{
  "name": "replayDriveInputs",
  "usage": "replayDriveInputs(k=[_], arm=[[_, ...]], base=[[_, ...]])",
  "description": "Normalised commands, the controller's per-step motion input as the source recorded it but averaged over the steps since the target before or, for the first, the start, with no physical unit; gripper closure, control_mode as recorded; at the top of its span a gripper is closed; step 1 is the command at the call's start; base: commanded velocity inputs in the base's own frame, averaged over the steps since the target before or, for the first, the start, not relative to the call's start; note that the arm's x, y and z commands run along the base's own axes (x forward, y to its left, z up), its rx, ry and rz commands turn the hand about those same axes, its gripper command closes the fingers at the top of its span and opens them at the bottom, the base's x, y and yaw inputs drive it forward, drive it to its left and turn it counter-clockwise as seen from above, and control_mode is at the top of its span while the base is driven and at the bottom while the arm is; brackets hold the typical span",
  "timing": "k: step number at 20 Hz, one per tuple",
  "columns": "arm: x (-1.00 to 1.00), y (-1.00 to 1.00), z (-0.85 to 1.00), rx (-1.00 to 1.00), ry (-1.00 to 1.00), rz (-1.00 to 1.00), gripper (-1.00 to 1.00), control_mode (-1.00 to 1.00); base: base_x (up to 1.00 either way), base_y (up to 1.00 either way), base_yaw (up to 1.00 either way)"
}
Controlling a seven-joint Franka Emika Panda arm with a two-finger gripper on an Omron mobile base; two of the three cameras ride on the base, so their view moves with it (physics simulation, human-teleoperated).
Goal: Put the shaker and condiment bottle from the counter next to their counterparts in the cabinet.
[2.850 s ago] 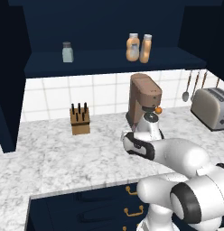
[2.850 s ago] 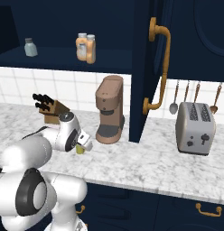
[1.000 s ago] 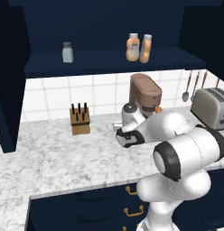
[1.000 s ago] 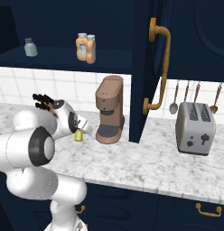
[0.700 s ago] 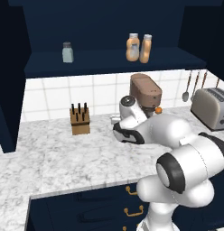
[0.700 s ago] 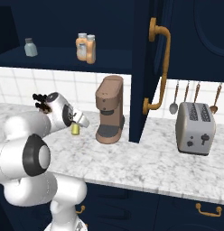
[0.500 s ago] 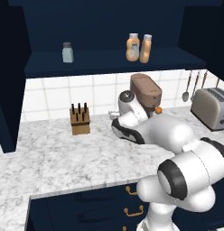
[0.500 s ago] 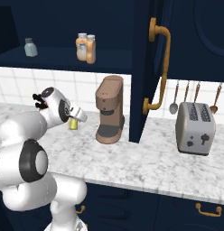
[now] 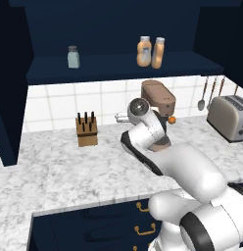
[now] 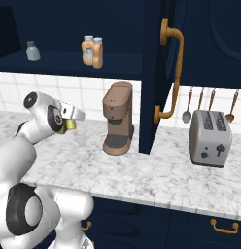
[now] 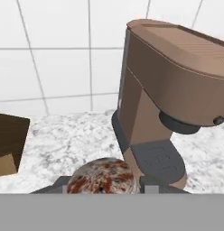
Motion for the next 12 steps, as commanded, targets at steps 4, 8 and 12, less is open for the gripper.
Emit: replayDriveInputs(k=[4,8,12], arm=[[-0.51,0.0,0.52,0.0,-0.22,0.3,1.0,-1.0],[-0.31,0.14,0.46,0.0,-0.09,0.34,1.0,-1.0],[-0.11,0.26,0.58,0.0,0.0,0.39,1.0,-1.0]], base=[[0.0,0.0,0.0],[0.0,0.0,0.0],[0.0,0.0,0.0]])
